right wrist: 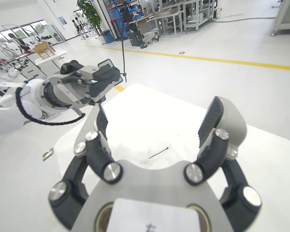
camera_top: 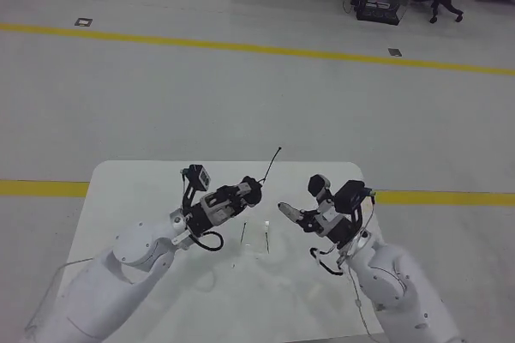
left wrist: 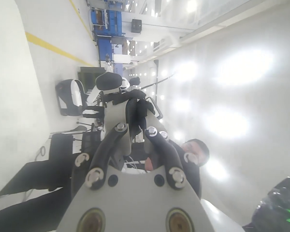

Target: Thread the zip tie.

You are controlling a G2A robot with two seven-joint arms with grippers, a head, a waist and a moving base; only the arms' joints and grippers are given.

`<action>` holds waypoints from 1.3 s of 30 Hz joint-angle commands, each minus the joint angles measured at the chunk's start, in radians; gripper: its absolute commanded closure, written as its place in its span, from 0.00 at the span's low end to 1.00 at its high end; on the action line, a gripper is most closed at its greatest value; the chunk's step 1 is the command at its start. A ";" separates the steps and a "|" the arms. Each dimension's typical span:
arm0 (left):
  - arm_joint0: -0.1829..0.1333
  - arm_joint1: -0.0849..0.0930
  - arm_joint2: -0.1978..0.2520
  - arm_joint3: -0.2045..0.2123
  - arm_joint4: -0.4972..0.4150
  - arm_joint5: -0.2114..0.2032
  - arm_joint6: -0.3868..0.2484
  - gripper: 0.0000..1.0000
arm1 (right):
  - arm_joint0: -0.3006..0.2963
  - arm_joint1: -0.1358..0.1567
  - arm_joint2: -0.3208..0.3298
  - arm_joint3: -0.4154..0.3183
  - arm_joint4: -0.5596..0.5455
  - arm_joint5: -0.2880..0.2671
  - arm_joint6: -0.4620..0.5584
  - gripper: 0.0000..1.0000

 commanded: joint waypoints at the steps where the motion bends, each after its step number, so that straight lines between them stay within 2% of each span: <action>1: 0.003 -0.002 -0.002 0.004 -0.036 -0.004 -0.003 1.00 | 0.002 0.011 -0.017 0.000 -0.072 0.000 -0.036 0.00; 3: 0.010 -0.004 -0.003 0.008 -0.082 -0.005 -0.010 1.00 | 0.008 0.025 -0.037 0.001 -0.149 0.000 -0.078 0.00; 7: 0.012 -0.006 -0.004 0.013 -0.114 -0.004 -0.023 1.00 | 0.025 0.048 -0.069 0.015 -0.267 0.000 -0.163 0.00; 13: 0.013 -0.012 -0.001 0.020 -0.203 0.000 -0.059 1.00 | 0.070 0.056 -0.094 0.059 -0.419 0.000 -0.309 0.00; 15: 0.005 -0.011 -0.002 0.025 -0.189 0.006 -0.073 1.00 | 0.070 0.056 -0.094 0.059 -0.419 0.000 -0.309 0.00; 25: 0.011 -0.013 0.002 0.020 -0.203 0.007 -0.066 1.00 | 0.073 0.055 -0.106 0.056 -0.433 0.000 -0.311 0.00; 29: 0.019 -0.020 0.006 0.024 -0.289 -0.007 -0.085 1.00 | 0.096 0.047 -0.124 0.080 -0.499 0.010 -0.395 0.00; 37: 0.012 -0.027 0.009 0.047 -0.356 -0.005 -0.143 1.00 | 0.146 0.026 -0.183 0.129 -0.601 0.044 -0.512 0.00; 38: 0.012 -0.027 0.010 0.048 -0.358 -0.006 -0.146 1.00 | 0.151 0.023 -0.190 0.133 -0.601 0.052 -0.521 0.01; 39: 0.013 -0.028 0.010 0.050 -0.363 -0.006 -0.149 1.00 | 0.157 0.020 -0.197 0.137 -0.605 0.054 -0.527 0.16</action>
